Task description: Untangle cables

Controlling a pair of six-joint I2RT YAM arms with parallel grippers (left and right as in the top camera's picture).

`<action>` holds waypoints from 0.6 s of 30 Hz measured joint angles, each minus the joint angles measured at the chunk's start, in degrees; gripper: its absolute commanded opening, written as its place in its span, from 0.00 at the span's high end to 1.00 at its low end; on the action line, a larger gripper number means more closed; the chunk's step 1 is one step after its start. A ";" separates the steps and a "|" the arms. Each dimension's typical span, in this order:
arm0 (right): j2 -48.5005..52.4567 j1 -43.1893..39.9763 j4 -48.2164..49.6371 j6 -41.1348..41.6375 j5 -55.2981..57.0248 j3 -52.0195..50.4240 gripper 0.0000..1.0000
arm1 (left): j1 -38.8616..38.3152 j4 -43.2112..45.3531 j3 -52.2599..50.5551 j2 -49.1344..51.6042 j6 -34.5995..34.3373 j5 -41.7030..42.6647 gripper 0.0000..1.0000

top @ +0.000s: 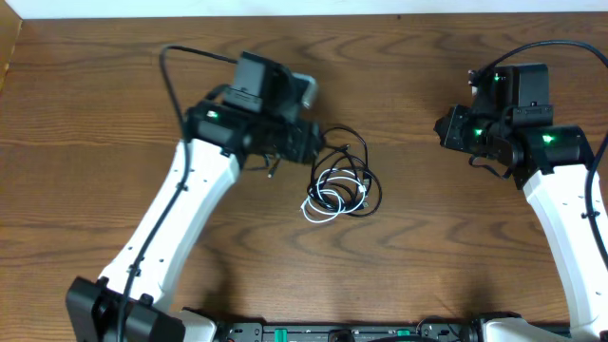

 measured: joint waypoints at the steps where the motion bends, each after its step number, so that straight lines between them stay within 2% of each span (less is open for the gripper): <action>1: 0.00 0.00 0.00 0.00 0.00 0.00 0.81 | -0.63 -0.13 -0.04 0.20 0.61 0.04 0.39; 7: 0.00 0.00 -0.09 0.00 0.02 0.00 0.81 | -7.74 -0.39 -1.09 6.56 5.44 1.09 0.40; 10: 0.00 0.00 -0.66 0.00 0.02 0.00 0.81 | -9.46 -0.35 -1.16 11.54 5.92 1.11 0.46; 11: 0.00 0.00 -0.87 0.00 0.02 0.00 0.81 | -9.75 -0.33 -1.20 12.94 5.79 1.09 0.51; 14: 0.00 0.00 -1.22 -0.04 0.02 0.00 0.81 | -10.29 0.04 -1.42 16.70 3.30 1.09 0.53; 18: 0.00 0.00 -1.31 -0.59 0.07 0.00 0.80 | -10.47 1.70 -1.51 20.59 -3.72 1.11 0.54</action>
